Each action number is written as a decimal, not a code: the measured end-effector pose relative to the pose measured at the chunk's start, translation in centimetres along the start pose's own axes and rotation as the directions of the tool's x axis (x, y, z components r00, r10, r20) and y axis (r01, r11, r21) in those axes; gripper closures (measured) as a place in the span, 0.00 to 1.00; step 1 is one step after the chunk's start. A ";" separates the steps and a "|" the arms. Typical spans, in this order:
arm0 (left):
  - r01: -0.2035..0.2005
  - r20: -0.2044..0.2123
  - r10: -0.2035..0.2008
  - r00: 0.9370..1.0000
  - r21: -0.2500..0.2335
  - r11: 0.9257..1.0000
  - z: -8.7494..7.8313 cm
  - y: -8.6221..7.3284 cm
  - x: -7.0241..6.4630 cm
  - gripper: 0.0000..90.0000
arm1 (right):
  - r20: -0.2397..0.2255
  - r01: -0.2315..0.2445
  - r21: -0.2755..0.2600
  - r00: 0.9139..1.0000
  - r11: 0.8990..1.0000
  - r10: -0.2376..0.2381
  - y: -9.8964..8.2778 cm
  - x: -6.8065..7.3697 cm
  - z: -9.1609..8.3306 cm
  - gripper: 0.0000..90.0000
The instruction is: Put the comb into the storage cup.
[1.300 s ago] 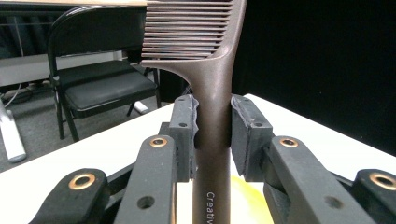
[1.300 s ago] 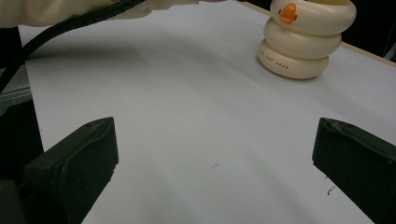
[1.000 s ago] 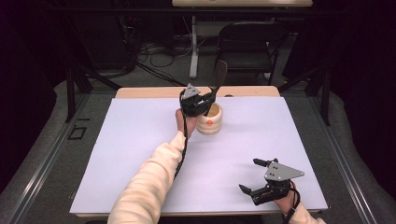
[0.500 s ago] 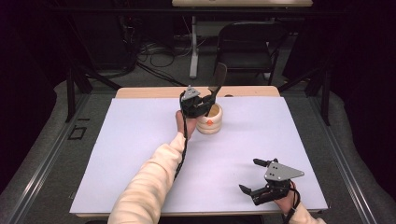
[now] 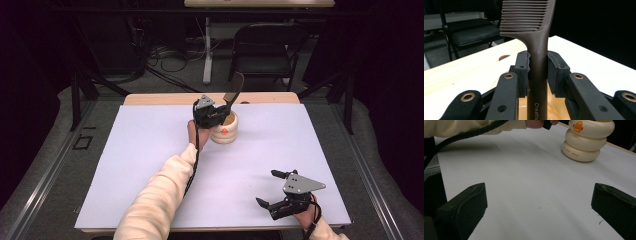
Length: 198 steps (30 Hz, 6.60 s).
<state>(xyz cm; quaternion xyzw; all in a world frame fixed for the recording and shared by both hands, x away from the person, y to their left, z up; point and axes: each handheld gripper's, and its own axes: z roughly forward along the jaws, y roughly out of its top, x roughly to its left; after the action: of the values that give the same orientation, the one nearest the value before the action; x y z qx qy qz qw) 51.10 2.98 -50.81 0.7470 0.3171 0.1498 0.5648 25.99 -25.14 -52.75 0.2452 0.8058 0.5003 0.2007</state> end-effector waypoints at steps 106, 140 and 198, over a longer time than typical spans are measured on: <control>-0.110 0.003 0.112 0.994 0.224 0.968 -10.0 -0.4 0.2 0.00 | 0.005 0.000 0.007 1.000 1.000 0.000 0.0 0.0 0.1 0.00; -0.111 -0.059 0.127 0.990 0.230 0.967 -14.0 -3.0 -0.5 0.00 | 0.004 -0.001 0.003 1.000 1.000 0.001 0.0 0.1 -0.1 0.00; -0.114 -0.127 0.146 0.981 0.232 0.966 -22.8 -7.7 -3.5 0.00 | 0.007 0.005 0.012 1.000 1.000 -0.005 0.1 0.1 0.1 0.00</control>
<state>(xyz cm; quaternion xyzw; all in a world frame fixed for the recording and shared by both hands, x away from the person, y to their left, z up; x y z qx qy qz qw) 32.84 19.01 -50.31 0.8123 0.3220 0.2033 0.4418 25.93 -24.97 -52.73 0.2462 0.8088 0.4939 0.2032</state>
